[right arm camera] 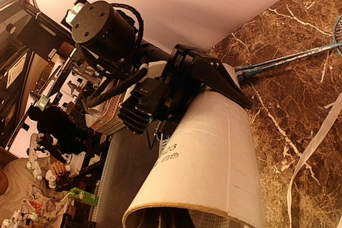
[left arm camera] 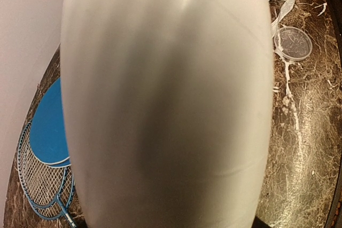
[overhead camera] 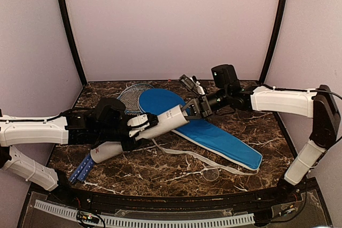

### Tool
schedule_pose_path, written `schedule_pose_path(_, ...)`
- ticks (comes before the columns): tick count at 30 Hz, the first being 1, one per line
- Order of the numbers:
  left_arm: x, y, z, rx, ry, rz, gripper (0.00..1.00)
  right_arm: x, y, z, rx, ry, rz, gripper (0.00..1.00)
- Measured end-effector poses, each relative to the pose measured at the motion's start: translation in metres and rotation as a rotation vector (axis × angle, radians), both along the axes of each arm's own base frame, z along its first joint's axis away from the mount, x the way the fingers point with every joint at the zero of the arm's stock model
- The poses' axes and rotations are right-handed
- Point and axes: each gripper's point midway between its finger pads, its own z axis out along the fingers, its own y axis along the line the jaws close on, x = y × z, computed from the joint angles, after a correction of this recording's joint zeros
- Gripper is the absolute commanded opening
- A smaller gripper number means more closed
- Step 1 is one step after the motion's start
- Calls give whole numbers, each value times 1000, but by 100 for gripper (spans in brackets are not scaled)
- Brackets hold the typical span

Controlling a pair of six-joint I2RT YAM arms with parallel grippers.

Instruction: Pack up the badminton gear

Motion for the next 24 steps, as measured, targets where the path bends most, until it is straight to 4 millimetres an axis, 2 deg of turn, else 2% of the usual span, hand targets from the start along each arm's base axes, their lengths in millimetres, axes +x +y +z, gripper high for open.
schedule_pose_path(6, 0, 0, 0, -1, 1, -1, 58, -1, 2, -1, -3, -3, 3, 0)
schedule_pose_path(9, 0, 0, 0, -1, 1, -1, 58, 2, 2, -3, -17, -19, -12, 14)
schedule_pose_path(12, 0, 0, 0, -2, 1, -1, 58, 5, -3, -4, -44, -30, -43, 33)
schedule_pose_path(14, 0, 0, 1, -3, -1, -1, 58, 7, -9, 2, -49, -52, -71, 42)
schedule_pose_path(20, -1, -2, 4, -16, -5, -7, 58, 17, -45, 37, -15, -144, -189, 57)
schedule_pose_path(24, -1, -2, 3, -15, -4, -8, 58, 18, -65, 42, -23, -173, -255, 61)
